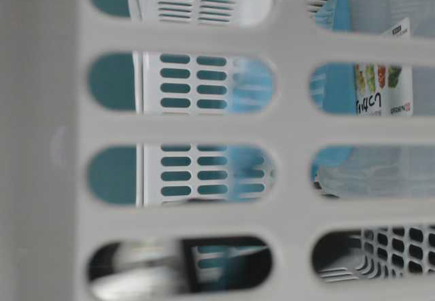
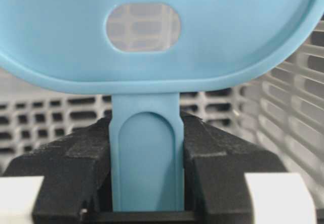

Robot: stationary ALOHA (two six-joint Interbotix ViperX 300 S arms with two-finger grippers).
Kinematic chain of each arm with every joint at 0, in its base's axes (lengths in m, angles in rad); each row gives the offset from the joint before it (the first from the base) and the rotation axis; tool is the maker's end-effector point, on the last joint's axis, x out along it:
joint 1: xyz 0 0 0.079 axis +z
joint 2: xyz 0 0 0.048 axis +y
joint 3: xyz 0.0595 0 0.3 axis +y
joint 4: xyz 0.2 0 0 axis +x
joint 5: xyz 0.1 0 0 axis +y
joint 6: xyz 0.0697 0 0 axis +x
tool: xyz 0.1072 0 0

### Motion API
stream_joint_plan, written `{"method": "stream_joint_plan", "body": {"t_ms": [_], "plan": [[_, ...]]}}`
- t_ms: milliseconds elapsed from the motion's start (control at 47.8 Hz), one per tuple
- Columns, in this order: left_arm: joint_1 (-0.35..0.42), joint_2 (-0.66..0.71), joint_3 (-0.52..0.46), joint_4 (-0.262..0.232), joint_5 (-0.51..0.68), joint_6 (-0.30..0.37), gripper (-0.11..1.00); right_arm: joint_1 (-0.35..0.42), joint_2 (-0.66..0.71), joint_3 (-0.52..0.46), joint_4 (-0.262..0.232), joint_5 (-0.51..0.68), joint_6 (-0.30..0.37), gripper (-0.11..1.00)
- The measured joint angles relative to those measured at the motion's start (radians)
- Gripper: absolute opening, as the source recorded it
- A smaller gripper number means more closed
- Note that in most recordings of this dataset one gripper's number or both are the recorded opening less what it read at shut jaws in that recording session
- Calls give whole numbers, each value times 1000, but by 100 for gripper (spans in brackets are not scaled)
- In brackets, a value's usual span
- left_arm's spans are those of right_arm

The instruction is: Pick up the hand brush from the shopping basket with the left arm.

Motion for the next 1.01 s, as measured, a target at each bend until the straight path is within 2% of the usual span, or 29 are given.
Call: {"method": "stream_joint_plan", "body": {"t_ms": [126,272,377,1005], "plan": [[3,-28,-117,0,141,-3,23,0,-6,0,0,-2,0,75],[25,-54,-236,0,227,-3,23,0,-9,0,0,-2,0,75],[46,-66,-281,0,256,2,23,0,-8,2,0,-2,0,75],[54,-69,-287,2,278,5,23,0,-9,3,0,-11,0,75]]}}
